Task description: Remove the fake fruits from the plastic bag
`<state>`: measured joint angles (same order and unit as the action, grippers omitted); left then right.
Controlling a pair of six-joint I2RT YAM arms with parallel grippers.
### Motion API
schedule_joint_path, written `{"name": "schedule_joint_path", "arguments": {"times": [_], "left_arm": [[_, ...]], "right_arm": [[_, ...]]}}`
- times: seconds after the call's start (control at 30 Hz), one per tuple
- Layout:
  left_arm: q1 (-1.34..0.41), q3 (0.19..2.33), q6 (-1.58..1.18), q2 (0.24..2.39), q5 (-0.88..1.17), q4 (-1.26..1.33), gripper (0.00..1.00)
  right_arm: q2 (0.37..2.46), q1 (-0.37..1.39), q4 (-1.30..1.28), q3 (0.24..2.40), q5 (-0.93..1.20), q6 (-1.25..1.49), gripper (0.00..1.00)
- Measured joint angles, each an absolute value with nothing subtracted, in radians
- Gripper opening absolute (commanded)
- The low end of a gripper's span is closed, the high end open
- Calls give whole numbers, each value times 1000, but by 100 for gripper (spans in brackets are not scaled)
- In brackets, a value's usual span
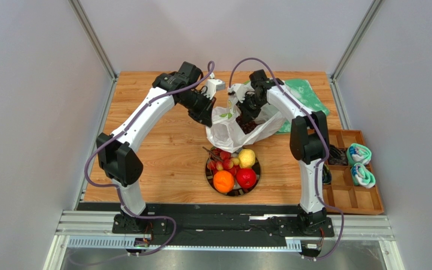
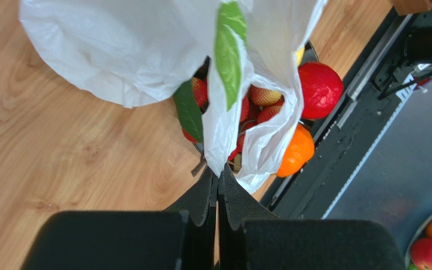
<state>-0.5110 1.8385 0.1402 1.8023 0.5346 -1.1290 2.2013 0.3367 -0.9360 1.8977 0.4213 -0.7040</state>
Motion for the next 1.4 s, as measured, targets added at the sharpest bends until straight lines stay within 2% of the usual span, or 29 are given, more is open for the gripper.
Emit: {"name": "schedule_joint_path", "arguments": {"times": [0.1, 0.43, 0.77, 1.0, 1.2, 1.4], "left_arm": [[-510, 1877, 139, 1824, 510, -1125, 0], [-477, 1979, 123, 1900, 463, -1089, 0], [-413, 2061, 72, 1945, 364, -1056, 0], [-330, 2175, 33, 1981, 251, -1010, 0], [-330, 2208, 22, 2046, 265, -991, 0], [-338, 2208, 2, 2099, 208, -992, 0]], "right_arm": [[2119, 333, -952, 1859, 430, -709, 0], [1765, 335, -961, 1843, 493, -708, 0], [1739, 361, -1040, 1864, 506, -677, 0], [1617, 421, -1135, 1846, 533, -676, 0], [1473, 541, -1158, 1794, 579, -649, 0], [1457, 638, -1161, 1793, 613, -596, 0]]}}
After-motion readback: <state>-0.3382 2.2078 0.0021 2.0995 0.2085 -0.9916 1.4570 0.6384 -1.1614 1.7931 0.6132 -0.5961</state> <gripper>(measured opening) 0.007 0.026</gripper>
